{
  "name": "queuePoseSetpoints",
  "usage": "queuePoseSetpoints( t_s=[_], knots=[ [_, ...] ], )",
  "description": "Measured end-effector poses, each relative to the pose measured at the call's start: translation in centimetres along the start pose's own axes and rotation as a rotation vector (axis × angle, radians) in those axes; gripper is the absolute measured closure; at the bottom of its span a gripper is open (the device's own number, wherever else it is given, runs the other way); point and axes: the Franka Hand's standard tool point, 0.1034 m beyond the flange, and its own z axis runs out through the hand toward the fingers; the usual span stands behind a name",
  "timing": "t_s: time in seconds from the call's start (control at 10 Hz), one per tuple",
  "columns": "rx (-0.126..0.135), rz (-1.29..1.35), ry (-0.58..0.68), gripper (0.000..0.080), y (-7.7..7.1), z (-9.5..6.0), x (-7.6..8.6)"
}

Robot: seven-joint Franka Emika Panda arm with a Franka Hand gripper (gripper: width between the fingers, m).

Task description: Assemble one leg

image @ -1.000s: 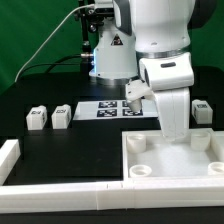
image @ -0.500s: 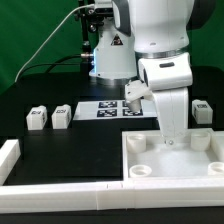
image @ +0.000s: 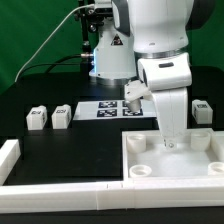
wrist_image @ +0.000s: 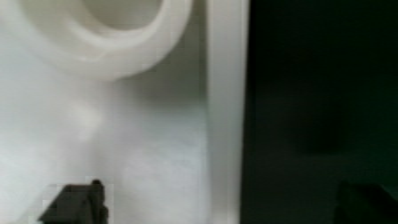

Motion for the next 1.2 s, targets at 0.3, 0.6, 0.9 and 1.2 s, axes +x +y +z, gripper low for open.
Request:
queuePoseSetpoints(
  t_s=[0.3,0.6,0.9,1.2],
  knots=[
    [0.000,0.001,0.000,0.0150,0.0,0.0,0.0],
    [-0.022,0.079,-0.014,0.0150,0.1,-2.8,0.7],
    [-0.030,0.301,-0.020,0.0150,-2.0,-4.5,2.9],
    [-0.020,0.752,-0.021,0.0150,-4.4,-4.1,6.8]
  ],
)
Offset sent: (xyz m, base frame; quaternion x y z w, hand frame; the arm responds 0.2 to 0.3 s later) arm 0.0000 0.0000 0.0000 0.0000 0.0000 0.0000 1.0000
